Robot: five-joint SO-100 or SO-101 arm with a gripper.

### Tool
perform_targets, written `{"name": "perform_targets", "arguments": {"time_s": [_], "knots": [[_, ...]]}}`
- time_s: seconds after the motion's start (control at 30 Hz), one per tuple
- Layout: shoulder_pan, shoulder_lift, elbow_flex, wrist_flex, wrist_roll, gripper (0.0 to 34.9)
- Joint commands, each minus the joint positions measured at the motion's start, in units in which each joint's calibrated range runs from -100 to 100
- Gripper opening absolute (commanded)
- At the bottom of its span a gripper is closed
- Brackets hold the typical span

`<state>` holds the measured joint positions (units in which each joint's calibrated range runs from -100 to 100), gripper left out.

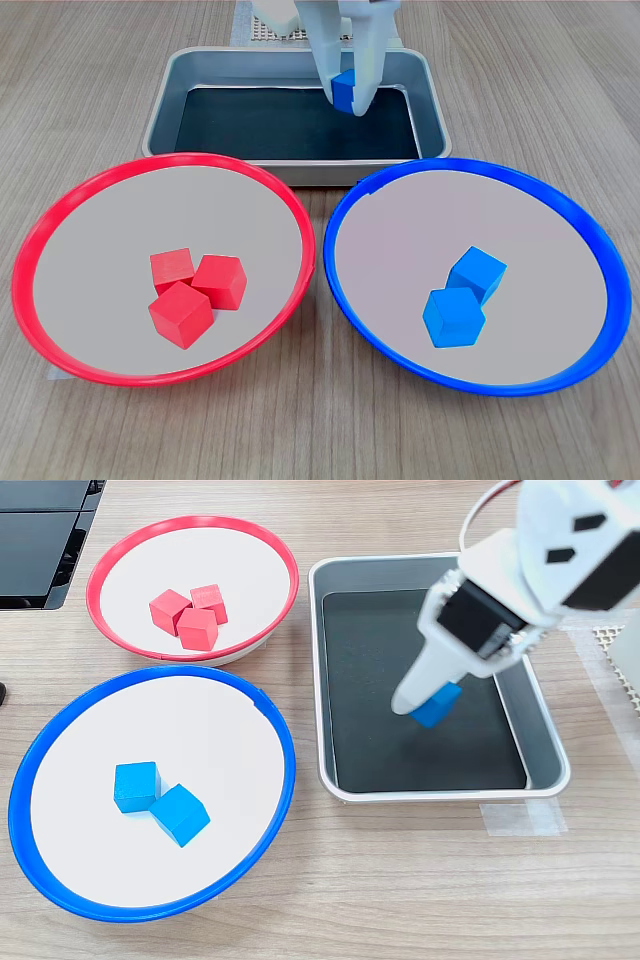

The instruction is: Move six blocks from tray to matching dishes

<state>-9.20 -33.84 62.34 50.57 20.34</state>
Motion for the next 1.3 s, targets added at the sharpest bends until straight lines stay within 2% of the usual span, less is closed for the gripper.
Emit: {"name": "perform_targets", "arguments": {"time_s": [0.0, 0.2, 0.23, 0.3, 0.37, 0.43, 0.47, 0.53, 0.6, 0.67, 0.8, 0.97, 1.27], "knots": [[-0.82, 10.86, -24.97, -2.66, -6.15, 0.2], [-4.11, 37.13, -54.47, -6.78, -8.11, 0.2], [-4.49, 41.31, -58.93, -6.78, -7.77, 1.1], [-4.87, 46.94, -63.84, -7.86, -6.40, 8.4], [-4.77, 48.56, -64.48, -9.51, -4.88, 18.2], [-4.21, 46.60, -61.84, -10.99, -3.66, 19.7], [-3.27, 40.80, -55.20, -12.97, -2.83, 19.2], [-2.14, 32.95, -46.73, -15.78, -2.69, 15.5], [-0.26, 22.54, -35.81, -19.25, -3.08, 10.1], [2.66, 7.87, -20.60, -24.20, -4.93, 0.3], [8.59, -19.08, 5.07, -26.84, -9.87, 0.1], [12.07, -42.62, 25.19, -21.89, -16.31, 0.1], [13.39, -60.53, 37.66, -11.73, -17.78, 0.1]]}}
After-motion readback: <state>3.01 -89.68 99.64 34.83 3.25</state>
